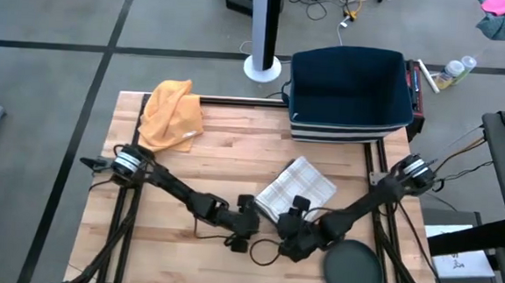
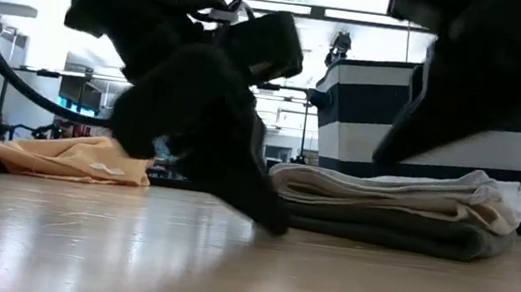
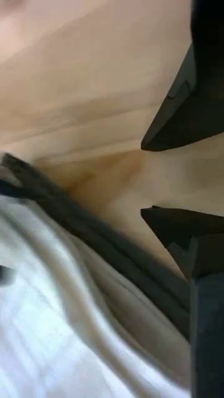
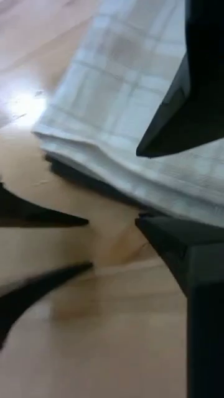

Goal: Fold kitchen towel into neat rectangle
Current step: Stack the white patterned towel on top of the gray towel

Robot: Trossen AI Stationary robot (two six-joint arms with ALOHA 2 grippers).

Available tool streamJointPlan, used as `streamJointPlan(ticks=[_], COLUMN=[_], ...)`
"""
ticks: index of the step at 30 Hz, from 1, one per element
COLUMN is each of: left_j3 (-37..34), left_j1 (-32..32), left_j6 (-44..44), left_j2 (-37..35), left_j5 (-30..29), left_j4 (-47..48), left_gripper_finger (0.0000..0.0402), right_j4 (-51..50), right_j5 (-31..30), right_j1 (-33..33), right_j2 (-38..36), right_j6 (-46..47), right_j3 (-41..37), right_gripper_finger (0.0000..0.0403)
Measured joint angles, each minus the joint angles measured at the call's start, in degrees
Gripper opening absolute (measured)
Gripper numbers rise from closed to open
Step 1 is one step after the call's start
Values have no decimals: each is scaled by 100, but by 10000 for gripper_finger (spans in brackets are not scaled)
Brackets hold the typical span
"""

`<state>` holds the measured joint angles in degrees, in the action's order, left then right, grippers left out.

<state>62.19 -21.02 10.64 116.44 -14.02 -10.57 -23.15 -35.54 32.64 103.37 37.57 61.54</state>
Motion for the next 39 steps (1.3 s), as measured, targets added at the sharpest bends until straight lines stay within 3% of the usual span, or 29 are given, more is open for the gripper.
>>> streamJointPlan(ticks=[4,9,19,24,39], left_j3=[4,13,-9,-34,-46], left_j1=[27,69,82,82,84], left_j6=[-5,4,-5,-5,15], left_j2=[367,553,529,533,538], left_j5=[-38,-133,-162,-178,-192], left_j4=[-726,-970,-1073,-1109,-1142], left_gripper_finger=[152,152,152,152,152], right_j4=[-18,-59,98,344,514], right_j5=[-201,-217,-200,91,60], right_j1=[-100,-247,-476,-485,-494], right_j2=[296,370,390,433,578], right_j6=[217,250,174,37,-14], right_j3=[130,191,92,92,174], right_gripper_finger=[206,221,199,190,185])
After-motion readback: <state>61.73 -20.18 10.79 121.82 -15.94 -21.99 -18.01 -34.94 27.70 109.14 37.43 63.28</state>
